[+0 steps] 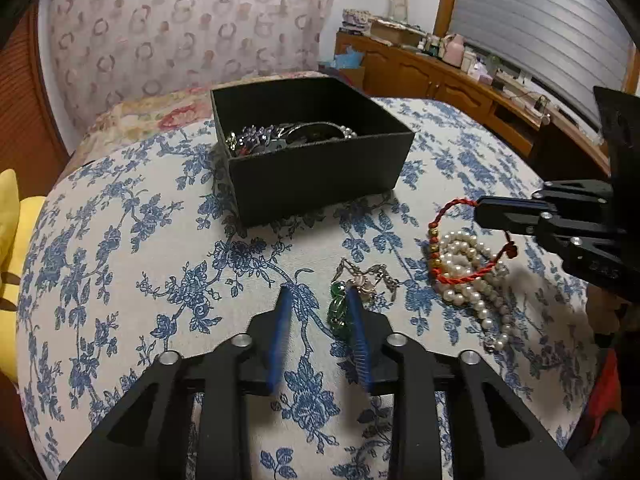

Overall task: Organize jewelry
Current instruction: 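Grasp the green jade pendant necklace with the left tool, then carry the jade pendant with the left tool while the right tool carries the bracelet to the box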

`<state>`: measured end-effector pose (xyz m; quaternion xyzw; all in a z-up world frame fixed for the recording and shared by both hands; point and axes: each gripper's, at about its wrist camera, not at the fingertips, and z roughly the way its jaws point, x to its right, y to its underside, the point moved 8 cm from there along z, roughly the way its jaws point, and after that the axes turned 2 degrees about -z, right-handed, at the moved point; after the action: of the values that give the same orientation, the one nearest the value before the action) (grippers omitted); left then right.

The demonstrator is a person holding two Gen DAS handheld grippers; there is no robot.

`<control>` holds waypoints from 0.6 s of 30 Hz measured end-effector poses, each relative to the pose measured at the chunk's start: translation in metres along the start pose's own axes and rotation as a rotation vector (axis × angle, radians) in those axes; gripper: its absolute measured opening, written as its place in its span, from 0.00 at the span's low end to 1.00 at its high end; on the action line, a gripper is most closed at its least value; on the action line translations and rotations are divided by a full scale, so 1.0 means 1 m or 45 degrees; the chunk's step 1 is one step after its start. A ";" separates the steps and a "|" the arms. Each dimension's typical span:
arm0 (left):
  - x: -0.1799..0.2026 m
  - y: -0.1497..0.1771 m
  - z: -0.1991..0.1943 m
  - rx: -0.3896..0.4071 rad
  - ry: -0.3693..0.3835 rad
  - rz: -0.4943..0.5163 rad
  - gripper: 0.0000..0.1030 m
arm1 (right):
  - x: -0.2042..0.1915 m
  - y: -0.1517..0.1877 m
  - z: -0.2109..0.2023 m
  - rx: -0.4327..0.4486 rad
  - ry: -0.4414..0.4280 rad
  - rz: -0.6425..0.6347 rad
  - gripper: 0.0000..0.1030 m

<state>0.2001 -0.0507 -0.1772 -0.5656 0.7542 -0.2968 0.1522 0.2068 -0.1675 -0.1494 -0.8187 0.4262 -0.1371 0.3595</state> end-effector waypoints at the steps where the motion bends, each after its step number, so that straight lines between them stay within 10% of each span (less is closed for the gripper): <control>1: 0.001 0.000 0.001 -0.001 -0.001 0.003 0.23 | 0.000 0.000 0.000 0.001 -0.001 0.001 0.03; 8: 0.004 -0.001 0.003 0.007 0.003 0.016 0.06 | -0.001 -0.001 -0.001 0.009 -0.004 0.004 0.03; 18: 0.008 -0.014 -0.019 0.092 0.003 0.008 0.05 | -0.007 -0.006 -0.004 0.031 -0.004 -0.006 0.03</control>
<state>0.1977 -0.0552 -0.1526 -0.5570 0.7449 -0.3240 0.1726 0.2041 -0.1618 -0.1421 -0.8156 0.4218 -0.1418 0.3699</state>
